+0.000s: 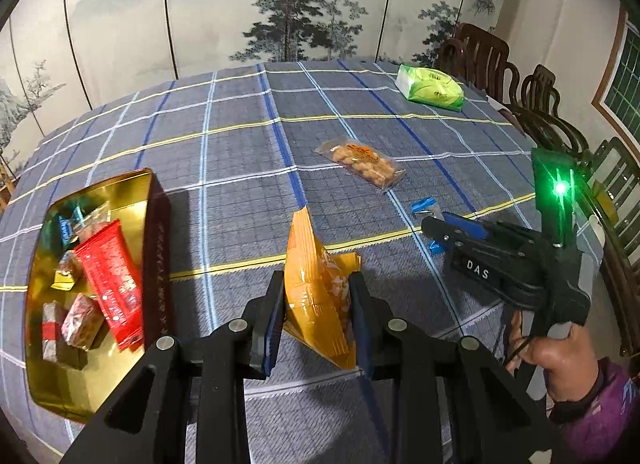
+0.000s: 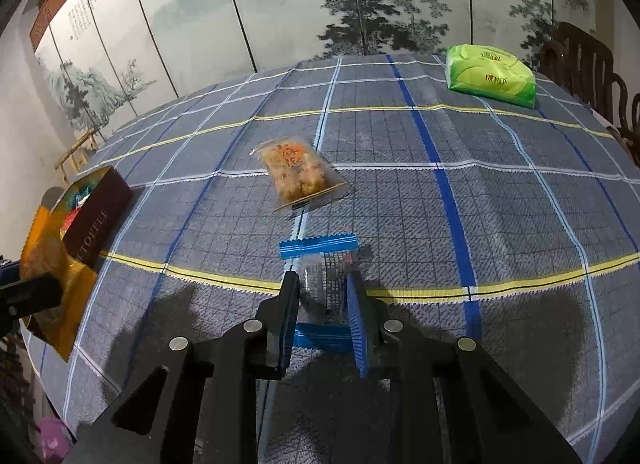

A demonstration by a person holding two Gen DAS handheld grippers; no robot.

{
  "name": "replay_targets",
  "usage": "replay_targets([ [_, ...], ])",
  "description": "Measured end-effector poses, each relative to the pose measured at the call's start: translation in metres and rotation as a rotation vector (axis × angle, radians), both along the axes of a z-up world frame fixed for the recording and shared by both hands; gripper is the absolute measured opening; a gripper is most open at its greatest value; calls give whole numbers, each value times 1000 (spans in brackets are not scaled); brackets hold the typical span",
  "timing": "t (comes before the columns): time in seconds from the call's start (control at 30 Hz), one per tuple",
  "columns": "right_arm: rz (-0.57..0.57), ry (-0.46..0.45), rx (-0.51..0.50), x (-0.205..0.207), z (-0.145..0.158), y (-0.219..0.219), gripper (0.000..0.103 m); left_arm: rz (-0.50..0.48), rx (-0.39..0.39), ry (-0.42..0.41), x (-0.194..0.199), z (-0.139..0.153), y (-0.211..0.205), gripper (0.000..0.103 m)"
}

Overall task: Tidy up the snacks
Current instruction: 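Lift the orange candy toward the tin with the left gripper while the right gripper grasps the blue-clipped bag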

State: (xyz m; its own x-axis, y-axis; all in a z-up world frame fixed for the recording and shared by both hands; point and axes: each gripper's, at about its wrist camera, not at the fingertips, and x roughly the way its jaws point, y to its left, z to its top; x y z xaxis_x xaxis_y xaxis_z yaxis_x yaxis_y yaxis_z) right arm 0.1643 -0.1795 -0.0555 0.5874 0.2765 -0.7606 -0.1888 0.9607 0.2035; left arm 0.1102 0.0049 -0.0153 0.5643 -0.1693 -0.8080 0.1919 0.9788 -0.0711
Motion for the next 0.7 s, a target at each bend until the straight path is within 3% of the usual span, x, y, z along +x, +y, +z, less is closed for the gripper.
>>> replay_targets([
  [0.7,-16,3,-29,0,-1,3,26,56,13,-88,-31,27,35,27],
])
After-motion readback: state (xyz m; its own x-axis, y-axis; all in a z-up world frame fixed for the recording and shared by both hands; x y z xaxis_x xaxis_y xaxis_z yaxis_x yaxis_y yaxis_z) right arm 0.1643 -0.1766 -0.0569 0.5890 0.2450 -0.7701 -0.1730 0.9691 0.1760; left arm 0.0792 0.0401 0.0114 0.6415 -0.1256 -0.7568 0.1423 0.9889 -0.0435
